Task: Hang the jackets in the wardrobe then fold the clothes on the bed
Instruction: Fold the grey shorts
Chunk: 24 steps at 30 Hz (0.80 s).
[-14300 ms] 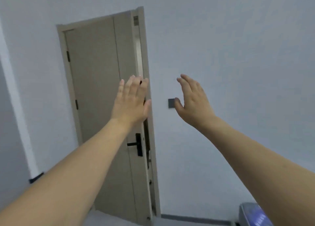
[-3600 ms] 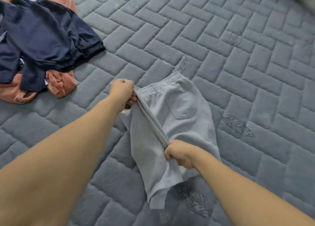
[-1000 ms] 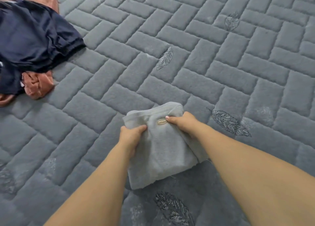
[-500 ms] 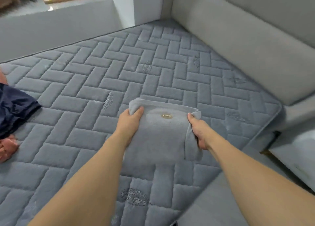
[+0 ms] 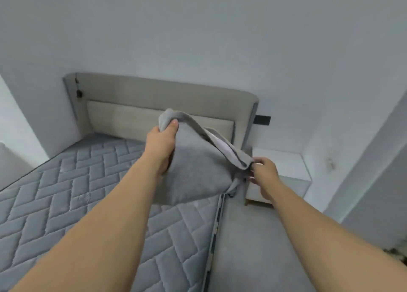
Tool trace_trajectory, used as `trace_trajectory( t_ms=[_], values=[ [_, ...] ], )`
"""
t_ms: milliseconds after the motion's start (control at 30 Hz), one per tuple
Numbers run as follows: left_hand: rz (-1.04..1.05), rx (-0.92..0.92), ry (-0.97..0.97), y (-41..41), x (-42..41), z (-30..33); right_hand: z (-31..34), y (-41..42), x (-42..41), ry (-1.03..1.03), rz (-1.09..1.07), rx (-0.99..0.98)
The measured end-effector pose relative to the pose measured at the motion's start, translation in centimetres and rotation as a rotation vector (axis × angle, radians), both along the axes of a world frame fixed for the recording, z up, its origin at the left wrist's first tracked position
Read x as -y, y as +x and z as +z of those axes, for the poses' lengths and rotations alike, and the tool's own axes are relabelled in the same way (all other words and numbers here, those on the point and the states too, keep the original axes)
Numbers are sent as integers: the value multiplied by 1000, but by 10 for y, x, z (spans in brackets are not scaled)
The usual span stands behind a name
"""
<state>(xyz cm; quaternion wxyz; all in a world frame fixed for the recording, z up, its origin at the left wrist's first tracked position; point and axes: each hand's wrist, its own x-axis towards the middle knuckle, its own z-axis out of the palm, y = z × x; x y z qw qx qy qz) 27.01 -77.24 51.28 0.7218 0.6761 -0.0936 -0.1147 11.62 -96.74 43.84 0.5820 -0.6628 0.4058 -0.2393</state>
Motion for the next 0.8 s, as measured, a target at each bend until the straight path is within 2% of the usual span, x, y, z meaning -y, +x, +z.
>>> trace_trajectory(
  t_ms=[67,133,233,333,400,467,533,667,733,800],
  values=[
    [-59,74,-33,-25,45,39,12,-34,19,408,-18,20],
    [-110,124,-70,-49,88,68,12,-66,36,729,101,11],
    [-155,124,-90,-82,146,98,5,-94,49,996,207,275],
    [-224,136,-87,-109,202,116,16,-105,81,981,20,679],
    [-247,159,-88,-127,236,123,29,-115,116,800,-160,836],
    [-259,151,-107,-141,267,129,45,-130,150,606,-248,873],
    [-270,152,-106,-150,295,133,55,-149,181,531,-359,880],
    [-295,192,-97,-154,346,141,75,-193,243,601,-613,929],
    [-319,193,-90,-153,368,143,85,-214,274,648,-640,971],
    [-363,170,-101,-153,389,145,91,-232,302,695,-568,968]
  ],
)
